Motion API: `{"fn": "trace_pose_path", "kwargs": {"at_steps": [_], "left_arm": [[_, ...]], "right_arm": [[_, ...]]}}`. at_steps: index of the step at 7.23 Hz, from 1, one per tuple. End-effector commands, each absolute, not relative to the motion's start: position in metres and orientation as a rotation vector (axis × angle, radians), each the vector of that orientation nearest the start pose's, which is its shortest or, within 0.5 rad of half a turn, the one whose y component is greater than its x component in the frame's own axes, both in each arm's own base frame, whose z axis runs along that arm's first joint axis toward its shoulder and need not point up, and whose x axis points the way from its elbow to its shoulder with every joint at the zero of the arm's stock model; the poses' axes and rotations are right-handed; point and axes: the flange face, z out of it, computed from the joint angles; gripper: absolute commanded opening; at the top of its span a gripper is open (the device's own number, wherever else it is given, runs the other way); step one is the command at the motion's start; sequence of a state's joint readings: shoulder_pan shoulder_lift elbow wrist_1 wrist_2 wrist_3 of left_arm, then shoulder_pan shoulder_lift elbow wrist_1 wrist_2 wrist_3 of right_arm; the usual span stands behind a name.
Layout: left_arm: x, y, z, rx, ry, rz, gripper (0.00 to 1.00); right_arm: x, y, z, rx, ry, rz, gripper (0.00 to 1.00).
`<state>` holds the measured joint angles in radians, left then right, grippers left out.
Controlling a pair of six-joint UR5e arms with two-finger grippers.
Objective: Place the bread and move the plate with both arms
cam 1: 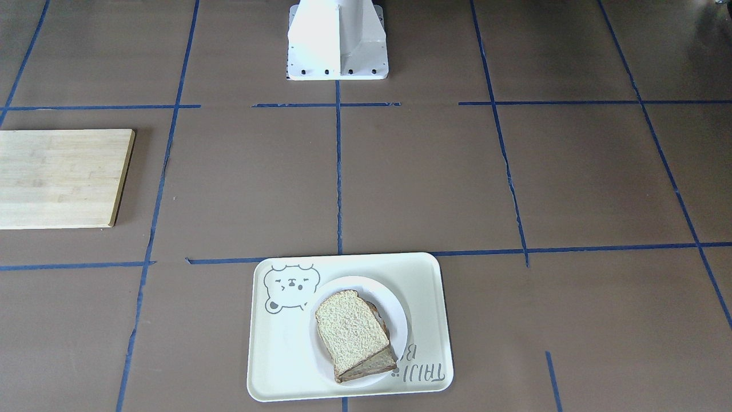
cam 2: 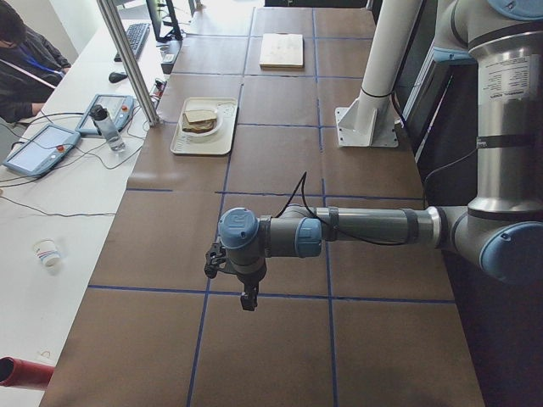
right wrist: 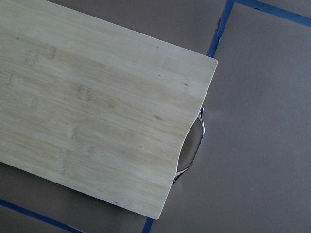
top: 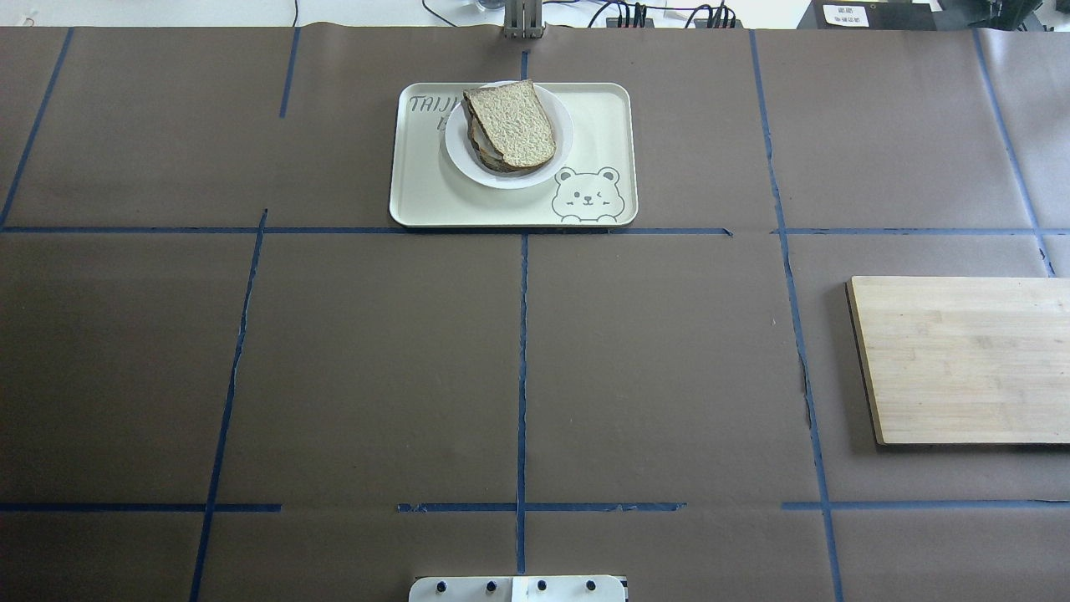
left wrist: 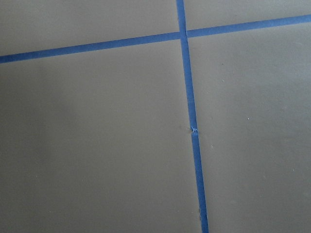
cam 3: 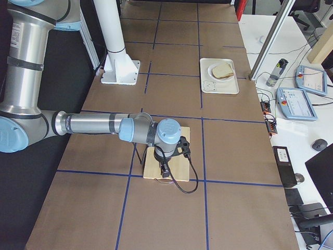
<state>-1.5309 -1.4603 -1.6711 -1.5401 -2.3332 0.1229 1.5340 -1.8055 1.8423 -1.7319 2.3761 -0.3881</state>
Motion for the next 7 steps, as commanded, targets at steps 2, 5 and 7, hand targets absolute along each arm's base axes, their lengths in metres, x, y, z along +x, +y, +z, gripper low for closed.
{"fn": "trace_pose_path", "kwargs": {"at_steps": [2, 5, 7], "left_arm": [[-0.0468, -0.4448, 0.6615, -0.001, 0.764, 0.142, 1.00], [-0.0468, -0.4451, 0.6592, 0.004, 0.764, 0.144, 1.00], [-0.0468, -0.4451, 0.6592, 0.004, 0.764, 0.144, 1.00]], "right_arm": [[0.0473, -0.3855, 0.6422, 0.025, -0.817, -0.351, 1.00], [0.0473, -0.3855, 0.6422, 0.025, -0.817, -0.351, 1.00], [0.0473, -0.3855, 0.6422, 0.025, -0.817, -0.351, 1.00]]}}
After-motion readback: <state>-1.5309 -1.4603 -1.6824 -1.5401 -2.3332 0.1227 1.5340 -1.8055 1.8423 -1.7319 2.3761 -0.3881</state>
